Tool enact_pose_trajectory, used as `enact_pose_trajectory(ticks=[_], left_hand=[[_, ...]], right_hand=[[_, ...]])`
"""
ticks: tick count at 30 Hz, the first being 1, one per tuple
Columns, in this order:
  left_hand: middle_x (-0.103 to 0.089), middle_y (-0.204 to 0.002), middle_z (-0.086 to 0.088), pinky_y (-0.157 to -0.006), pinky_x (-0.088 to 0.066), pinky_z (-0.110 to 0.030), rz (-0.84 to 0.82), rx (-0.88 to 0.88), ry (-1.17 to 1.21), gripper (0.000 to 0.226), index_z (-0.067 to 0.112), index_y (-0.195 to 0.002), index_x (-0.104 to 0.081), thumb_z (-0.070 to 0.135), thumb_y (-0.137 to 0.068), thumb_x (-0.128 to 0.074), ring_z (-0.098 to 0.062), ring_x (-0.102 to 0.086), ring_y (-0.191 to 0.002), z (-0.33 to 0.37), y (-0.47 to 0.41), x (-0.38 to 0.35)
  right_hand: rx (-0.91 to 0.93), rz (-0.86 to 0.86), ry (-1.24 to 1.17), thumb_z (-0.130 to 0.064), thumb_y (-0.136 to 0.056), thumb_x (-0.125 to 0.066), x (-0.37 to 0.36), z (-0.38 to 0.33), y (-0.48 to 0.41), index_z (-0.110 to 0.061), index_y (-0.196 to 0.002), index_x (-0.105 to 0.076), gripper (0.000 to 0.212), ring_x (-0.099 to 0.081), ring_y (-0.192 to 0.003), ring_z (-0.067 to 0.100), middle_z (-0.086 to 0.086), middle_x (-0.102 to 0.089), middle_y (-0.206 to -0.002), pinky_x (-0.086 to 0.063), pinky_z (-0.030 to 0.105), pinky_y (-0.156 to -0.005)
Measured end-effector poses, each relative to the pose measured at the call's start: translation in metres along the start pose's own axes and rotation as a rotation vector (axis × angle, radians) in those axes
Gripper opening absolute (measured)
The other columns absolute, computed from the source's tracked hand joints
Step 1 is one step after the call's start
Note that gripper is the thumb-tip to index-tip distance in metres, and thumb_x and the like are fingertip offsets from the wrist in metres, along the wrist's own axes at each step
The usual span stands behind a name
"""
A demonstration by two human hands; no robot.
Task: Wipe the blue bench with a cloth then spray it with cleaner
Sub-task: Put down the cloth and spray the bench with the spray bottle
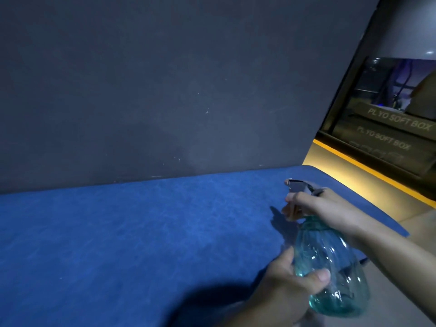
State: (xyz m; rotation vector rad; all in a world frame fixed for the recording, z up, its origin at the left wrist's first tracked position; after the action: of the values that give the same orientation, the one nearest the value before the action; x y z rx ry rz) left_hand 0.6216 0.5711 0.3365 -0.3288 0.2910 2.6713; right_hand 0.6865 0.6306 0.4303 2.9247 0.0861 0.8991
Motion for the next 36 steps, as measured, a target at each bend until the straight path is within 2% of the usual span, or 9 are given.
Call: enact_pose_trajectory(ticks=[3, 6, 11, 15, 20, 26, 31, 33, 36], left_hand=[[-0.073, -0.103, -0.003, -0.09, -0.052, -0.036, 0.03, -0.049, 0.156, 0.039, 0.02, -0.096, -0.067, 0.029, -0.059, -0.07, -0.021, -0.066, -0.094, -0.002, 0.016, 0.008], [-0.075, -0.105, -0.011, -0.099, -0.049, -0.049, 0.135, 0.003, 0.112, 0.063, 0.016, -0.1, -0.071, 0.046, -0.045, -0.076, -0.031, -0.069, -0.102, -0.013, 0.014, 0.011], [-0.074, -0.097, -0.009, -0.079, -0.053, -0.036, 0.137, 0.014, 0.178, 0.037, 0.02, -0.088, -0.072, 0.038, -0.055, -0.073, -0.027, -0.068, -0.086, -0.005, 0.019, 0.016], [-0.069, -0.097, 0.0, -0.055, -0.05, -0.019, 0.096, 0.081, 0.204, 0.011, 0.023, -0.092, -0.067, 0.027, -0.082, -0.069, -0.017, -0.064, -0.079, 0.0, 0.022, 0.015], [-0.069, -0.111, -0.004, -0.085, -0.058, -0.031, 0.114, 0.122, 0.239, 0.005, 0.022, -0.09, -0.064, 0.019, -0.091, -0.061, -0.023, -0.067, -0.102, 0.008, 0.018, 0.013], [-0.066, -0.119, -0.005, -0.074, -0.058, -0.022, 0.05, 0.206, 0.239, 0.006, 0.02, -0.089, -0.062, 0.02, -0.093, -0.057, -0.021, -0.066, -0.104, 0.015, 0.011, -0.001], [-0.066, -0.115, -0.01, -0.069, -0.058, -0.022, -0.005, 0.251, 0.231, 0.009, 0.014, -0.099, -0.059, 0.019, -0.094, -0.055, -0.021, -0.065, -0.092, 0.011, 0.009, -0.014], [-0.066, -0.115, -0.012, -0.07, -0.058, -0.024, -0.016, 0.26, 0.219, 0.017, 0.011, -0.109, -0.058, 0.02, -0.094, -0.055, -0.023, -0.065, -0.093, 0.009, 0.004, -0.02], [-0.067, -0.102, -0.007, -0.071, -0.058, -0.027, -0.023, 0.283, 0.208, 0.007, 0.014, -0.096, -0.058, 0.021, -0.094, -0.056, -0.026, -0.068, -0.092, 0.004, -0.001, -0.029]], right_hand=[[-0.003, 0.02, -0.029, -0.027, -0.087, -0.059, 0.0, -0.002, -0.002, -0.003, -0.07, -0.071, 0.031, -0.068, -0.095, 0.031, 0.021, -0.075, -0.091, -0.043, 0.035, -0.081], [0.015, 0.071, -0.06, -0.023, -0.089, -0.057, 0.002, -0.004, -0.004, 0.0, -0.075, -0.068, 0.029, -0.069, -0.076, 0.023, 0.022, -0.074, -0.088, -0.045, 0.034, -0.079], [0.003, 0.136, -0.18, -0.018, -0.091, -0.053, 0.003, -0.005, -0.003, -0.004, -0.082, -0.057, 0.017, -0.055, -0.057, 0.026, 0.012, -0.059, -0.062, -0.046, 0.037, -0.069], [0.041, 0.148, -0.125, -0.023, -0.09, -0.055, 0.007, -0.01, -0.005, 0.005, -0.087, -0.066, 0.03, -0.064, -0.069, 0.022, 0.013, -0.072, -0.081, -0.047, 0.032, -0.069], [0.041, 0.185, -0.111, -0.023, -0.09, -0.055, 0.015, -0.008, -0.007, 0.008, -0.091, -0.066, 0.033, -0.067, -0.081, 0.025, 0.013, -0.073, -0.088, -0.05, 0.037, -0.079], [-0.057, 0.263, -0.08, -0.022, -0.08, -0.055, 0.031, 0.013, -0.012, -0.007, -0.058, -0.062, 0.027, -0.057, -0.069, 0.029, 0.005, -0.065, -0.051, -0.047, 0.042, -0.071], [-0.075, 0.207, -0.103, -0.031, -0.087, -0.058, 0.041, 0.024, -0.01, -0.005, -0.098, -0.06, 0.028, -0.067, -0.08, 0.026, 0.014, -0.072, -0.089, -0.049, 0.035, -0.074], [-0.115, 0.169, -0.099, -0.04, -0.084, -0.062, 0.047, 0.03, -0.009, -0.005, -0.103, -0.059, 0.04, -0.07, -0.088, 0.026, 0.012, -0.072, -0.093, -0.052, 0.036, -0.077], [-0.177, 0.138, -0.084, -0.042, -0.081, -0.066, 0.054, 0.039, -0.008, -0.002, -0.103, -0.061, 0.046, -0.071, -0.088, 0.03, 0.015, -0.073, -0.095, -0.054, 0.042, -0.084]])
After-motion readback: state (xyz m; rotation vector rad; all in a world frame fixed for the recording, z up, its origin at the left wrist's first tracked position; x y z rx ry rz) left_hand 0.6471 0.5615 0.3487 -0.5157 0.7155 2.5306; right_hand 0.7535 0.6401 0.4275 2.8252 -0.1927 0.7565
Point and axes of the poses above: each hand's wrist, its own y-axis away from the middle knuckle, its own x-axis out of the back of the hand, z = x × y, the point moved 5 cm from there along -y, towards the middle knuckle
